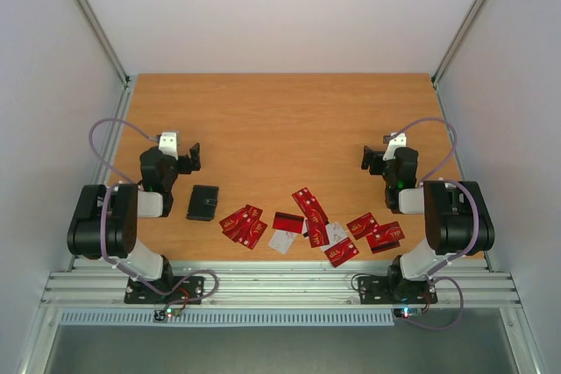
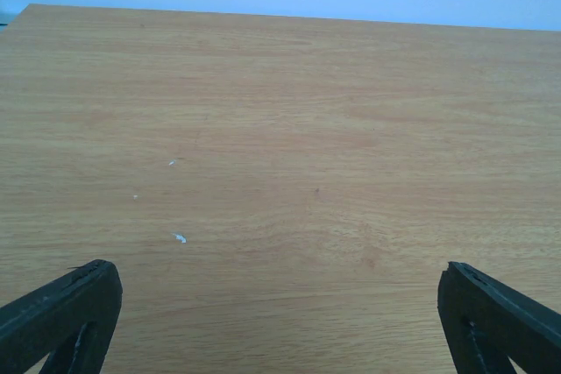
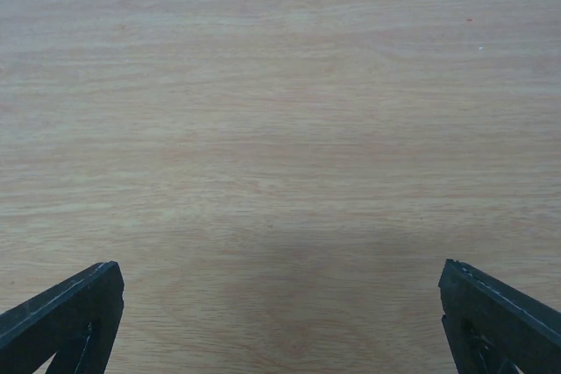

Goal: Put the credit cards into the card holder

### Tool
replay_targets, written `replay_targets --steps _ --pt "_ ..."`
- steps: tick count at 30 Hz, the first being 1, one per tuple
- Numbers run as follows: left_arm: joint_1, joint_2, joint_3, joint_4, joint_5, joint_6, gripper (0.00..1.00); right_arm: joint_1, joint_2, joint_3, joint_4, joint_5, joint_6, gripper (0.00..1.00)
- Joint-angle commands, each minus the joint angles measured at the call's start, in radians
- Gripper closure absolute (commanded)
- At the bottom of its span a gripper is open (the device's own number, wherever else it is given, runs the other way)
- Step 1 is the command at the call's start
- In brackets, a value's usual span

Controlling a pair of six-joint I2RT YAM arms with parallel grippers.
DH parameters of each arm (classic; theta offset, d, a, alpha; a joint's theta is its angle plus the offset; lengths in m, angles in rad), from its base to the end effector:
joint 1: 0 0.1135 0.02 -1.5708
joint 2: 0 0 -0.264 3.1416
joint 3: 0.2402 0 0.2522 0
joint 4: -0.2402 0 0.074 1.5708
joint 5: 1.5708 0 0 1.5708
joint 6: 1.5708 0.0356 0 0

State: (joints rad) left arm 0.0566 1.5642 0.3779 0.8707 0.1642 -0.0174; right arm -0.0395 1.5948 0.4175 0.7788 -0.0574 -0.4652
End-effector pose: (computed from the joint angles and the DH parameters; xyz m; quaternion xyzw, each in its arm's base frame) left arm 0.2694 0.0094 0.1391 0.0183 0.8079 -0.0549 0.5864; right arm 0.2765 -0.0089 0.1317 -0.1914 0.8106 -0.1149 0.5414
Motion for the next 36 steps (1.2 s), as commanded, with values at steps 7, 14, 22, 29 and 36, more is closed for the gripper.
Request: replay_targets --steps 7,14,22,29,36 --pt "-0.001 0.000 0.015 0.054 -0.015 0.010 0.01 -0.006 -0.005 0.007 0.045 0.004 0.006 0.01" --pt "-0.002 -0.001 0.014 0.054 -0.015 0.010 0.01 -0.021 -0.003 0.009 0.045 -0.026 0.019 0.01" --pt "-0.002 -0.157 0.032 -0.108 -0.035 0.006 0.01 -0.022 -0.128 -0.008 -0.029 -0.019 0.018 0.02" --pt "-0.002 -0.346 0.124 -0.349 -0.036 -0.003 0.01 -0.020 -0.427 0.105 -0.354 -0.011 0.039 0.02" --pt "-0.002 -0.408 0.400 -0.830 -0.097 -0.061 0.01 -0.020 -0.526 0.428 -0.891 0.008 0.098 0.02"
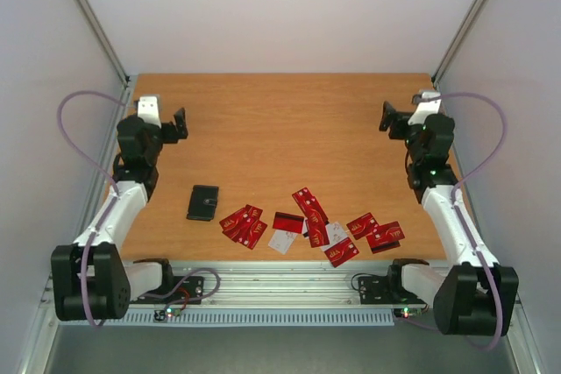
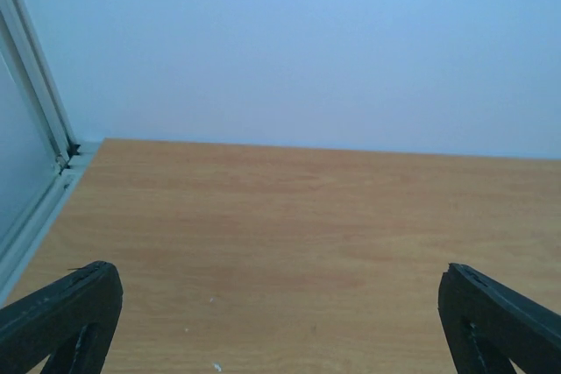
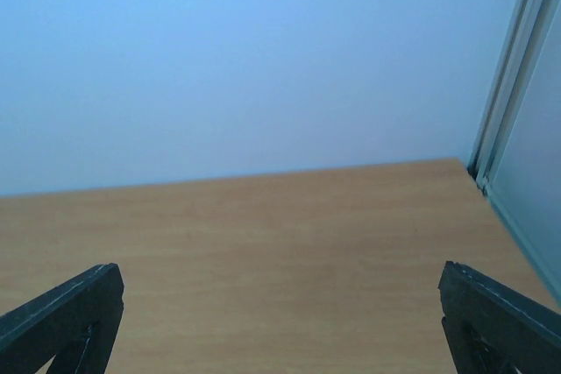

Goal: Put the credit cards into the card holder

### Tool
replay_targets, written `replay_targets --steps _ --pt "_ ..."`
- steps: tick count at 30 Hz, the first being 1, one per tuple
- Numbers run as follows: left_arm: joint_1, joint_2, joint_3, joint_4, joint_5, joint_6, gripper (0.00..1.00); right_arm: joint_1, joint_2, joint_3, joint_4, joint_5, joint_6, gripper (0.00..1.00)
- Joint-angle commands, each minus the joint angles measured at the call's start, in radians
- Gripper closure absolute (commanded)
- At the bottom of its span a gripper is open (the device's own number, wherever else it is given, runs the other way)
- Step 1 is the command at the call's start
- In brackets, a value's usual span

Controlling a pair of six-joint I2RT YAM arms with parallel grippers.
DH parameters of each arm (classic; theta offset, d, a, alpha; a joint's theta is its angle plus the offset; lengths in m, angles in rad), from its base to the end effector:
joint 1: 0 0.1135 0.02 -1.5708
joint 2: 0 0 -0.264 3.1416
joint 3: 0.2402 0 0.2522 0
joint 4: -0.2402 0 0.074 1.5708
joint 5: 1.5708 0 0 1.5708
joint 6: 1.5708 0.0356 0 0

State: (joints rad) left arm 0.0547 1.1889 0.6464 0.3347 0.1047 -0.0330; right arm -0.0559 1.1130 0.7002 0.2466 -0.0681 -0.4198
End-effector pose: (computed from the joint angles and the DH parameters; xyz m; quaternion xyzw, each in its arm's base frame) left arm 0.2692 0.0110 0.2608 -0.0011 0.7763 -0.0338 0.6295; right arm 0.2595 -0.0121 0.2889 -0.1597 0.7463 -0.1269 0.6335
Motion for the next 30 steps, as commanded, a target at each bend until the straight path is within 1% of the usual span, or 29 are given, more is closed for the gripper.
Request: replay_targets --steps 1,4,7,9,11,13,15,17,20,23,26,30 --pt "0.000 -0.041 0.161 -0.325 -0.028 -0.050 0.01 -0.004 -0.051 0.184 -0.417 0.022 0.069 0.01" --pt "0.000 -0.070 0.224 -0.468 0.000 -0.088 0.01 -0.004 -0.058 0.290 -0.577 0.026 0.127 0.01" --pt "0.000 -0.090 0.280 -0.601 0.031 -0.130 0.01 -0.004 -0.041 0.412 -0.752 0.138 0.292 0.01" --pt "0.000 -0.096 0.313 -0.690 0.046 -0.135 0.01 -0.004 -0.031 0.451 -0.802 0.089 0.258 0.01" --pt "0.000 -0.095 0.359 -0.782 0.100 -0.135 0.01 -0.004 -0.029 0.468 -0.812 0.043 0.253 0.01" --pt "0.000 -0.094 0.377 -0.836 0.165 -0.114 0.01 -0.004 -0.020 0.487 -0.827 0.001 0.260 0.02" --pt "0.000 -0.098 0.379 -0.881 0.169 -0.131 0.01 -0.004 -0.005 0.526 -0.880 -0.031 0.279 0.01" --pt "0.000 -0.108 0.380 -0.935 0.159 -0.167 0.01 -0.004 0.014 0.574 -0.960 -0.062 0.311 0.01" --pt "0.000 -0.119 0.367 -0.973 0.131 -0.215 0.01 -0.004 0.088 0.673 -1.141 -0.119 0.348 0.02" --pt "0.000 -0.078 0.401 -1.063 0.168 -0.236 0.01 0.003 0.150 0.761 -1.320 -0.132 0.361 0.02" --pt "0.000 -0.036 0.459 -1.194 0.181 -0.230 0.01 0.019 0.159 0.784 -1.435 -0.123 0.360 0.01" --pt "-0.002 -0.031 0.488 -1.338 0.192 -0.217 0.01 0.051 0.164 0.779 -1.564 -0.112 0.365 0.01"
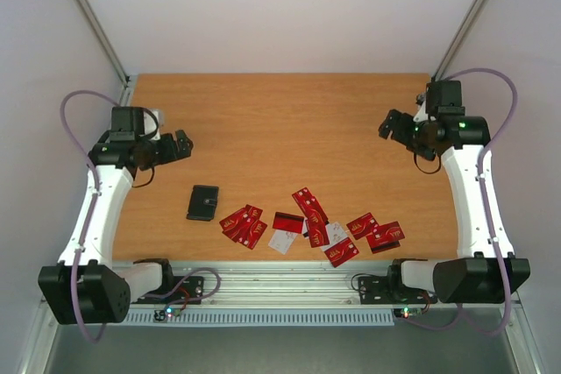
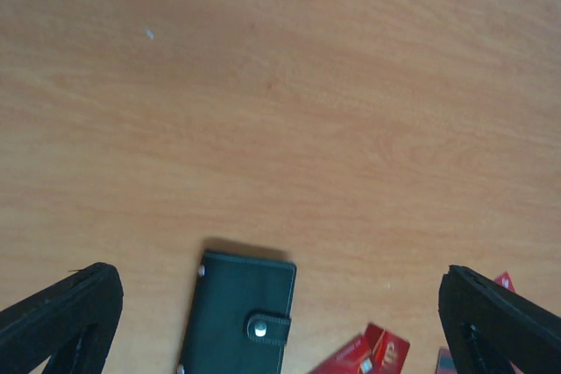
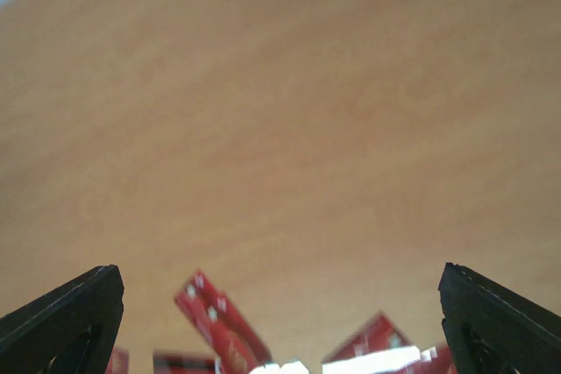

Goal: Put the credit cards into the card holder

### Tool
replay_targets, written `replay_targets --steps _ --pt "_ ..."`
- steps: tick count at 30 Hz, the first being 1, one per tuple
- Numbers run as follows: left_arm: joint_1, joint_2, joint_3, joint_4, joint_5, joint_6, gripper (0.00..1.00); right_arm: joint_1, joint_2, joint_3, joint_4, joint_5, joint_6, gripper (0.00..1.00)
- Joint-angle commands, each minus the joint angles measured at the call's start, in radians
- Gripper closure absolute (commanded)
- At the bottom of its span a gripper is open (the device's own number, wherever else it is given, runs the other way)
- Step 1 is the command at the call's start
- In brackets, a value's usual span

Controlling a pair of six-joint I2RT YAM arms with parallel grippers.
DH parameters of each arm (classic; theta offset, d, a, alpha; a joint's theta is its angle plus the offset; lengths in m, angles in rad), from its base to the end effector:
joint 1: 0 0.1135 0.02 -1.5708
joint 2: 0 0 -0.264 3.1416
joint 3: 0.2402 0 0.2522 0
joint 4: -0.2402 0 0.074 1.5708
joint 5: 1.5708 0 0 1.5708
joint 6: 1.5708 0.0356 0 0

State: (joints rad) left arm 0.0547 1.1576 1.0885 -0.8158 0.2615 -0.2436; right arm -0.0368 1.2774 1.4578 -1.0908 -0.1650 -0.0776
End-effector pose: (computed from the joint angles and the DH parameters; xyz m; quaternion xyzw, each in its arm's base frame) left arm 0.2313 0.0034 0.3143 -0.0954 0.9299 -0.1537 0.3203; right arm 0.2409 -0.0030 0.3830 -0.0459 0.9420 0.0594 0.3271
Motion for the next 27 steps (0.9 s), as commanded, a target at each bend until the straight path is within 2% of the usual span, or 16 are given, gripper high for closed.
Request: replay_targets --steps 1,5,11,18,24,27 --pt "-0.003 -0.005 0.043 -0.213 0.045 0.003 0.01 0.051 -0.003 0.012 -0.243 -0.016 0.024 0.01" --pt "-0.045 -0.043 0.005 -0.277 0.103 -0.001 0.02 0.172 -0.012 -0.037 -0.287 -0.001 0.037 0.02" --pt "-0.190 -0.064 -0.062 -0.312 0.044 -0.053 0.04 0.375 -0.019 -0.131 -0.296 0.083 0.126 0.01" --pt "-0.264 -0.017 -0.108 -0.344 -0.152 -0.131 0.05 0.414 -0.026 -0.238 -0.212 0.005 0.179 0.01" --pt "-0.263 0.135 -0.081 -0.292 -0.214 -0.164 0.04 0.415 -0.024 -0.230 -0.188 -0.061 0.206 0.01" --pt "-0.229 0.244 -0.051 -0.285 -0.204 -0.155 0.06 0.416 -0.030 -0.222 -0.196 -0.072 0.209 0.02"
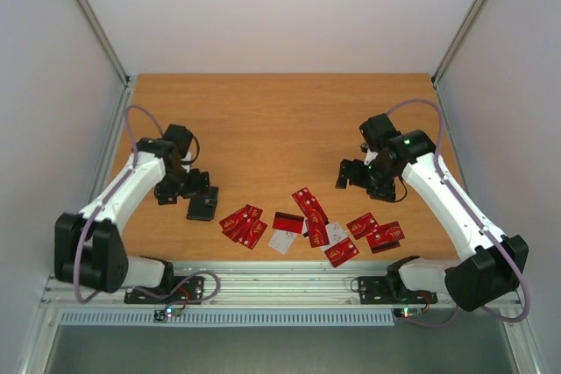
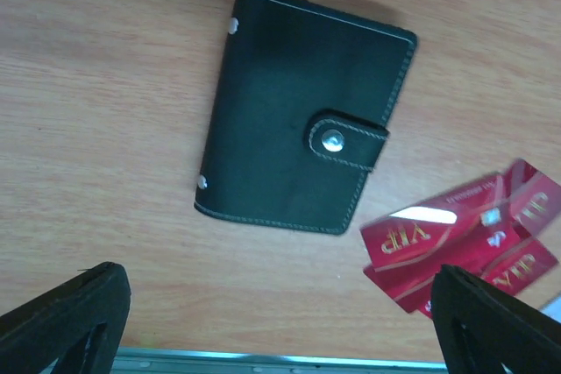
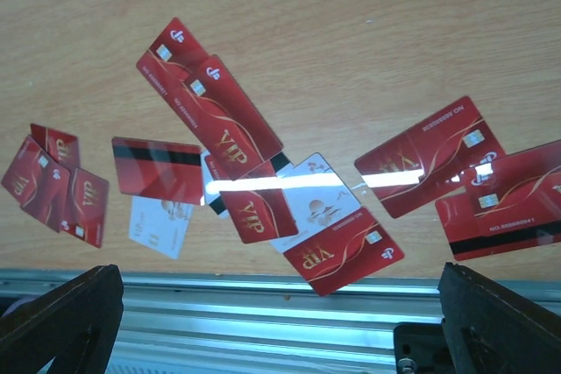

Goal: Put the credit cards into the card holder

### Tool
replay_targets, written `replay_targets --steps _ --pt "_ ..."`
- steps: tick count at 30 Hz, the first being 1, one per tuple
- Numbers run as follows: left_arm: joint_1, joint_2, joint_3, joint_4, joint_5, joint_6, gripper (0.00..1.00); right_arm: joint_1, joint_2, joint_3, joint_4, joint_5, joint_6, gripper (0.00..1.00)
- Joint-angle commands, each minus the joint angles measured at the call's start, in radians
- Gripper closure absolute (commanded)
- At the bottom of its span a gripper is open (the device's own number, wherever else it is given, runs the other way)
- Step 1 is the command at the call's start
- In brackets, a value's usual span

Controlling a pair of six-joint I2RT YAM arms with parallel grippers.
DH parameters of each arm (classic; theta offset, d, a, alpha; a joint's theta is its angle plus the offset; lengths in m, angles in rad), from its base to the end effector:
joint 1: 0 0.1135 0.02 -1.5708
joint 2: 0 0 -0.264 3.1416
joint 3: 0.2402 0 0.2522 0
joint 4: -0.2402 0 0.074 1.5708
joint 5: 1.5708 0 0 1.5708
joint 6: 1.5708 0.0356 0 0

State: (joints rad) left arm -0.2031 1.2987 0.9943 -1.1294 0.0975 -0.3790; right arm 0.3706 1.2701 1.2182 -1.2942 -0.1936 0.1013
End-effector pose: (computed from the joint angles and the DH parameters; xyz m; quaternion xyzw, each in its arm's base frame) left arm 0.2105 -0.0469 0.2432 -0.0842 0.9929 -0.0662 0.0515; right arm 0.1968 0.0838 0.3067 -0.1435 0.9786 0.1195 0.0860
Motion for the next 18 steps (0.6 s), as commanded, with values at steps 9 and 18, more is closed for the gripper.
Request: replay_targets --steps 9,18 --pt "0.183 0.299 0.076 0.142 0.096 0.087 0.32 0.008 -0.015 0.063 -0.047 -0.037 0.000 0.01" --pt "0.247 0.395 0.030 0.208 0.170 0.144 0.49 0.008 0.001 0.070 -0.054 -0.028 -0.005 0.01"
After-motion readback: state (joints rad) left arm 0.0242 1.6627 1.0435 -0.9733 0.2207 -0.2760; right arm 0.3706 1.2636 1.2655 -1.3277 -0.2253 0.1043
